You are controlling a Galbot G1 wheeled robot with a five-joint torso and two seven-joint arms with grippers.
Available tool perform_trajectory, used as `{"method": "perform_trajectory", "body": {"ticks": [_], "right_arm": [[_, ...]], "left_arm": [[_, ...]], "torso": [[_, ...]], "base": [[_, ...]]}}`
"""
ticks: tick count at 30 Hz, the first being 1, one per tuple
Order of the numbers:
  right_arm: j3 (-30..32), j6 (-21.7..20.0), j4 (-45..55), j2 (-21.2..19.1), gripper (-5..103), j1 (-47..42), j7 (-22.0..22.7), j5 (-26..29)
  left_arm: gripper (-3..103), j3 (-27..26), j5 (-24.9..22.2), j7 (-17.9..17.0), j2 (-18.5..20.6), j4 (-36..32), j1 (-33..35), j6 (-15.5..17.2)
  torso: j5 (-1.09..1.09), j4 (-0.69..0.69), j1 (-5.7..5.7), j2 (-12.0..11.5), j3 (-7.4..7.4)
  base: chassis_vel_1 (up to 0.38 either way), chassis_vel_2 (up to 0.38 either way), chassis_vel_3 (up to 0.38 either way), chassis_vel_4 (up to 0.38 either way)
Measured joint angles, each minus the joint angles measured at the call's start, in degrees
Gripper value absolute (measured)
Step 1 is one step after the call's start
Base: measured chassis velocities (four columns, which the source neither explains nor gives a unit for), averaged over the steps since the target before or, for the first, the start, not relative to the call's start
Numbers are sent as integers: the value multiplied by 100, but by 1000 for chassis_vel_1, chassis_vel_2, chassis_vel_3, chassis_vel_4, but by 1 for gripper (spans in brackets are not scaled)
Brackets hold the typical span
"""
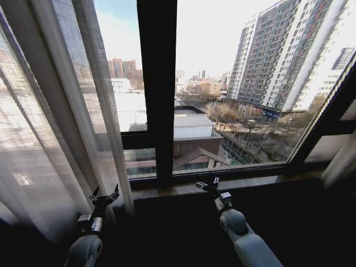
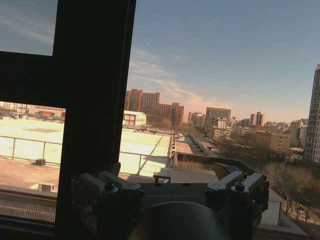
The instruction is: Open the curtains by pulling them apart, changing their state from closed to fully open.
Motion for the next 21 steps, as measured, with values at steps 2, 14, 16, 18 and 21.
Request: {"method": "perform_trajectory", "body": {"ticks": [2,14,16,18,21], "right_arm": [[0,0,0,0,100,0,0,0],[0,0,0,0,100,0,0,0],[3,0,0,-1,100,0,2,0],[2,0,0,0,100,0,1,0],[2,0,0,0,100,0,1,0]], "left_arm": [[100,0,0,0,0,0,0,0],[100,-331,-497,-94,493,-483,-115,1112],[100,-616,-630,-150,814,-504,-178,1205],[100,-667,-596,-159,881,-468,-183,1191],[100,-731,-443,-233,999,-264,-181,1005]], "torso": [[0,0,0,0,0],[0,0,0,0,0],[6,-1,0,0,0],[7,0,0,0,0],[-2,1,0,0,0]], "base": [[0,0,0,0],[0,0,0,0],[0,0,0,0],[0,0,0,0],[0,0,0,0]]}}
